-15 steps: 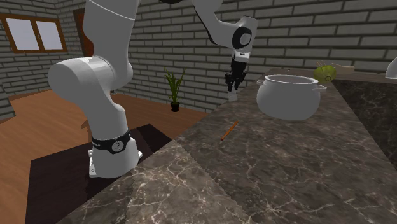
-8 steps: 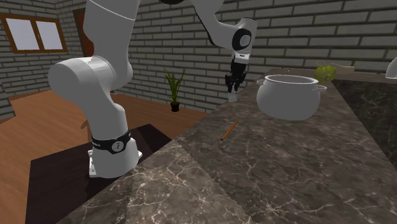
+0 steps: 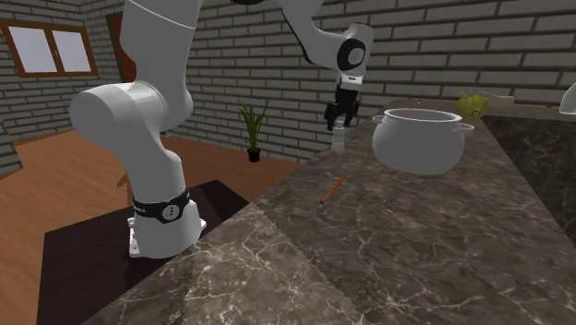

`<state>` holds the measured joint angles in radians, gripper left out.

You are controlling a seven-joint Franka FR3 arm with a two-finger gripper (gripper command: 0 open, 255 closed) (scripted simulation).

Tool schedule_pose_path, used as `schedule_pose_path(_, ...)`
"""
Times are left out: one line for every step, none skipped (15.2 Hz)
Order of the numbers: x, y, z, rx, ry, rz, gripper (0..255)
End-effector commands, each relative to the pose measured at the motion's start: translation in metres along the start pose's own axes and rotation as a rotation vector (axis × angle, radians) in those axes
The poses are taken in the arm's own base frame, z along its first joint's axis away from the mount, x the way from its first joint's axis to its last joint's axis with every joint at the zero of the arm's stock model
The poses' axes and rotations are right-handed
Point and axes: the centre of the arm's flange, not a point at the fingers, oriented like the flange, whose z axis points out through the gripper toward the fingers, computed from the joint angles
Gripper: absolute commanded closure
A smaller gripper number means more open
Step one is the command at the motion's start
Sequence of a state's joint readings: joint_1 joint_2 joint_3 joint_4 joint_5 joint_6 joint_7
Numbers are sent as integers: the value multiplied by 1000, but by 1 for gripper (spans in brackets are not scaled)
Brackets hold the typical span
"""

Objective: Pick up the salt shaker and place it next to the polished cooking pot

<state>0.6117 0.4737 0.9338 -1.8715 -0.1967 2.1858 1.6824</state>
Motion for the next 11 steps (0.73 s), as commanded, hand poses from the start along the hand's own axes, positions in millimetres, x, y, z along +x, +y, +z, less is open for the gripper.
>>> schedule_pose_path(0,0,-19,0,0,0,0)
schedule_pose_path(0,0,-33,0,0,0,0)
schedule_pose_path(0,0,-43,0,0,0,0)
schedule_pose_path(0,0,-43,0,0,0,0)
schedule_pose_path(0,0,-43,0,0,0,0)
schedule_pose_path(0,0,-43,0,0,0,0)
schedule_pose_path(0,0,-43,0,0,0,0)
schedule_pose_path(0,0,-43,0,0,0,0)
schedule_pose_path(0,0,-43,0,0,0,0)
schedule_pose_path(0,0,-43,0,0,0,0)
schedule_pose_path(0,0,-43,0,0,0,0)
